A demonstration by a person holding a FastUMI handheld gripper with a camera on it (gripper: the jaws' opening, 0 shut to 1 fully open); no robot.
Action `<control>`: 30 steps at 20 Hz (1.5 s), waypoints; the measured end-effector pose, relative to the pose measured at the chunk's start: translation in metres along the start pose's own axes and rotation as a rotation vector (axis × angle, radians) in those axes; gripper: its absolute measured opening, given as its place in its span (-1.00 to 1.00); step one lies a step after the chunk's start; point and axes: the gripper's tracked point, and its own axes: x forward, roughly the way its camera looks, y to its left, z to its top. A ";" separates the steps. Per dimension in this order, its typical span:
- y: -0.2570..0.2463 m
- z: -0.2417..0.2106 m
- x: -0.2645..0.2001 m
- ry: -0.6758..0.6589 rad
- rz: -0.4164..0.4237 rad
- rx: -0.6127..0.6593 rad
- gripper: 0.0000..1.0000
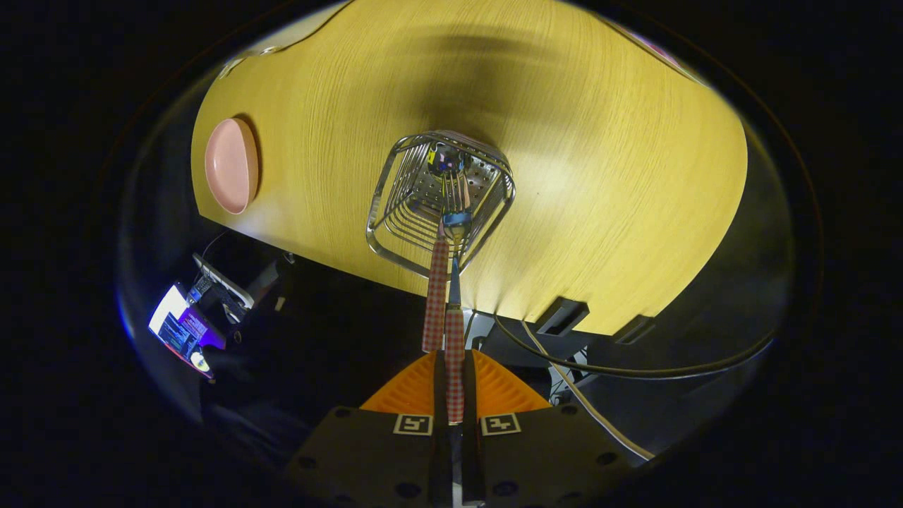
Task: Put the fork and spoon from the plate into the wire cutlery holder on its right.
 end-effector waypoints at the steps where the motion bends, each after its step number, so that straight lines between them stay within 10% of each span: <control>1: 0.001 0.003 -0.001 0.014 -0.004 -0.005 -0.80; 12: 0.009 0.048 0.001 -0.059 -0.004 0.002 -0.52; 17: 0.028 0.060 -0.023 -0.393 0.082 0.017 0.56; 21: 0.025 0.056 -0.047 -0.706 0.063 0.068 0.97; 30: 0.051 0.012 -0.101 -1.172 0.018 0.059 0.96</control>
